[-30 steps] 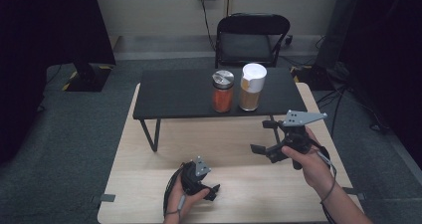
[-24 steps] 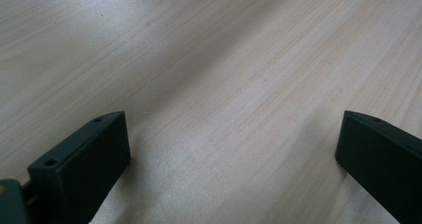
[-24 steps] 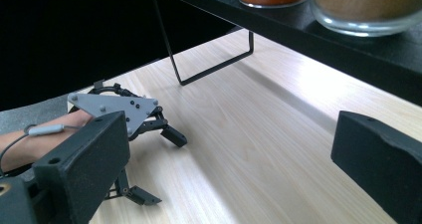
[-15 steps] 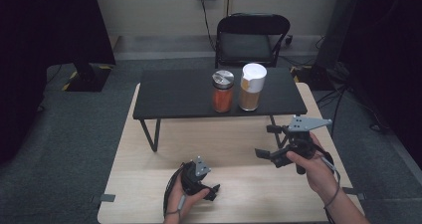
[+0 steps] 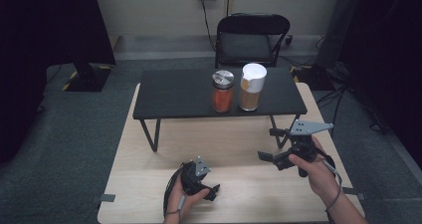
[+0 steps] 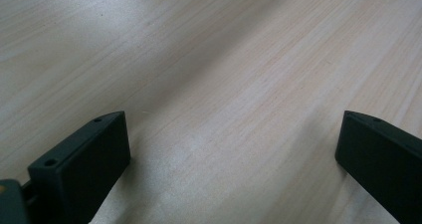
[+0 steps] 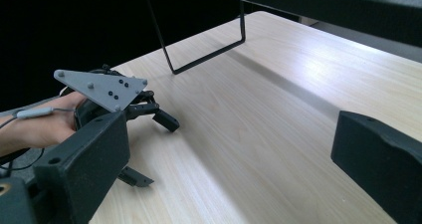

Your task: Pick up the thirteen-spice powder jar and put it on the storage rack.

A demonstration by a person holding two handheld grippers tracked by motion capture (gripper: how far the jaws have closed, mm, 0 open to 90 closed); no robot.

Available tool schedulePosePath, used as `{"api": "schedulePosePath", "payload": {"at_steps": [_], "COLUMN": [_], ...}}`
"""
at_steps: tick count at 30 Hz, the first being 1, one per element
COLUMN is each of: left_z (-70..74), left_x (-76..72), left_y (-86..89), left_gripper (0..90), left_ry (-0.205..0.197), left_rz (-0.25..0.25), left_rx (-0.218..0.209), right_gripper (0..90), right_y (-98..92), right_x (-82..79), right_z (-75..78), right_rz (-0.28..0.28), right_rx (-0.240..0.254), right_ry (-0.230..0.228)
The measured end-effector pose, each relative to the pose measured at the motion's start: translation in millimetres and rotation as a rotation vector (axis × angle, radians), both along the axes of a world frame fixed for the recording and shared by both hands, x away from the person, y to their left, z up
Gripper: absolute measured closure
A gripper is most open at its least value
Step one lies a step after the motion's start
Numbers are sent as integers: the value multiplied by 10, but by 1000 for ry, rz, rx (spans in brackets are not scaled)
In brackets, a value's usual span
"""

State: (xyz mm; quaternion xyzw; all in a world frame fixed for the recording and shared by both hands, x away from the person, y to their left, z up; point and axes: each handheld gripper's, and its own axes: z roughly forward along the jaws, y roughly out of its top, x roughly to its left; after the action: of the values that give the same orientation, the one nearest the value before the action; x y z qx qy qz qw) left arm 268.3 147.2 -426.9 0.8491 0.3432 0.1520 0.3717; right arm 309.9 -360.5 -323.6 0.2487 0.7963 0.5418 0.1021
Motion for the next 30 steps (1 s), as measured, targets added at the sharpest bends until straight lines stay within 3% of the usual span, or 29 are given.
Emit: {"api": "schedulePosePath", "payload": {"at_steps": [30], "left_z": [0], "left_x": [0], "left_y": [0], "left_gripper": [1], "left_ry": [0], "left_rz": [0], "left_rx": [0], "right_gripper": [11], "right_y": [-184], "right_x": [-70], "right_z": [-245], "right_rz": [-34], "right_rx": [-12], "right_ry": [4]}}
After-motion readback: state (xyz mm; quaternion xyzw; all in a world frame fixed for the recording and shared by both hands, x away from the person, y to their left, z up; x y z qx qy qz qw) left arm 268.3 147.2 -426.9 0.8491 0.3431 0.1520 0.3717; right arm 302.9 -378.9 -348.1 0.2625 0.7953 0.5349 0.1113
